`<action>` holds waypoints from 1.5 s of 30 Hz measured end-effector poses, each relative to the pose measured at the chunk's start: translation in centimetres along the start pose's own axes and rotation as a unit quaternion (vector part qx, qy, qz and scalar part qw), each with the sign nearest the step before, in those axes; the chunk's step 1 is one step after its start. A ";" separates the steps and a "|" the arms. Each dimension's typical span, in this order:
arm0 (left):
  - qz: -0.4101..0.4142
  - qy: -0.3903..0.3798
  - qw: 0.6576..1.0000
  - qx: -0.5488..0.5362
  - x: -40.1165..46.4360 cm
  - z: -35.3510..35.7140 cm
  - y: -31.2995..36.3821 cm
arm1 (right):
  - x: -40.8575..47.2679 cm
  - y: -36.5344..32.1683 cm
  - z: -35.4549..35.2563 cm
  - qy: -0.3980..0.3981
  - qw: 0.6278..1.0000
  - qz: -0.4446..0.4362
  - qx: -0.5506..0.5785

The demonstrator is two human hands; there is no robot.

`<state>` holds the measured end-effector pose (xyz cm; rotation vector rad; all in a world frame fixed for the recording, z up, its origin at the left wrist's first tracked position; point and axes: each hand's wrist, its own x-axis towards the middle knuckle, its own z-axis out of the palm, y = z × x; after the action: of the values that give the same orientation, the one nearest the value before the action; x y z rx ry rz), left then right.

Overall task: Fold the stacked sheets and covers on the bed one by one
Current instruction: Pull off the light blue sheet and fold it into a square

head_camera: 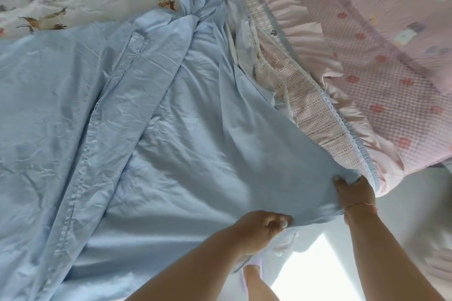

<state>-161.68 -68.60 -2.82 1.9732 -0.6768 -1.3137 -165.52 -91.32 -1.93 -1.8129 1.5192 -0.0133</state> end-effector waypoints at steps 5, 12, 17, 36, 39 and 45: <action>-0.068 0.070 0.977 -0.189 0.7 -3.2 -1.2 | 0.3 -3.4 2.6 0.003 0.988 -0.059 -0.141; -0.085 0.184 0.972 -0.123 1.5 -7.6 -4.2 | -2.3 -9.4 10.1 -0.004 0.908 -0.330 -0.258; -0.106 0.222 0.969 -0.023 2.3 -8.5 -6.3 | 0.3 -10.4 12.9 -0.028 0.921 -0.283 -0.265; -0.106 0.233 0.967 0.017 6.0 -9.3 -5.3 | 7.3 -8.5 5.0 -0.070 0.865 -0.131 -0.479; -0.112 0.249 0.962 0.012 4.8 -10.0 -6.2 | 3.7 -10.7 7.9 0.041 0.808 -0.293 -0.509; -0.158 0.356 0.921 -0.013 -0.8 -13.1 -10.4 | -4.9 -14.4 17.7 -0.187 0.820 -0.426 -0.333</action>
<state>-149.15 -58.20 -6.67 2.3841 0.0128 -0.6548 -146.80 -77.65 -4.59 -2.7150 0.3270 0.4657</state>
